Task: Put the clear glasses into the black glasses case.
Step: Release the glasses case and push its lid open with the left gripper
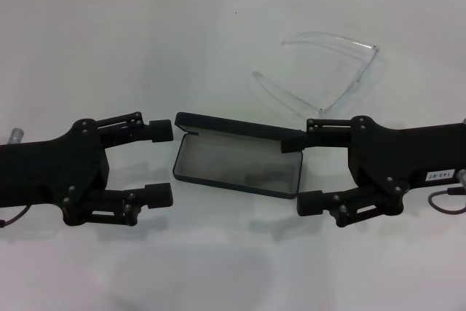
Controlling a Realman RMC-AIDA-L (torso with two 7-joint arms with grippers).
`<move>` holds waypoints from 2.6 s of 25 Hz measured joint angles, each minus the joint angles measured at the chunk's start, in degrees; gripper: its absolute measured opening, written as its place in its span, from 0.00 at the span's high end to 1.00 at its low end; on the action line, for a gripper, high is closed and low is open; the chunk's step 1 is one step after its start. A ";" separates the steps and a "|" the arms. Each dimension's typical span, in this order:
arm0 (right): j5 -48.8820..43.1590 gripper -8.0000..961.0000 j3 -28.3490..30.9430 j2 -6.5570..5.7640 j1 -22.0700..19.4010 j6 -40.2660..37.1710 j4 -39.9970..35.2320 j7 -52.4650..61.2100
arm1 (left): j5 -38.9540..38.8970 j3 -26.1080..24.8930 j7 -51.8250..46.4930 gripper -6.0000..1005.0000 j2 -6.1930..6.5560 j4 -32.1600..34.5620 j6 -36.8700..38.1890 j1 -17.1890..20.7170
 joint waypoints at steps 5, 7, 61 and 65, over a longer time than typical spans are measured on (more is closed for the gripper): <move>0.00 0.10 0.00 -0.03 -0.28 -0.15 -0.02 0.00 | -0.12 0.00 0.00 0.12 -0.01 0.04 0.07 0.00; 0.01 0.11 -0.01 0.01 -0.39 -0.15 -0.02 0.00 | -0.14 0.00 0.00 0.12 -0.05 0.05 0.07 0.01; -1.81 0.10 47.09 -3.98 -31.24 -10.39 -6.65 1.38 | 43.25 34.15 -24.94 0.26 -6.55 53.47 -29.71 -9.91; -2.76 0.10 47.92 -3.83 -31.39 -10.41 -6.65 1.44 | 44.20 37.50 -25.66 0.26 -6.63 52.87 -30.78 -9.88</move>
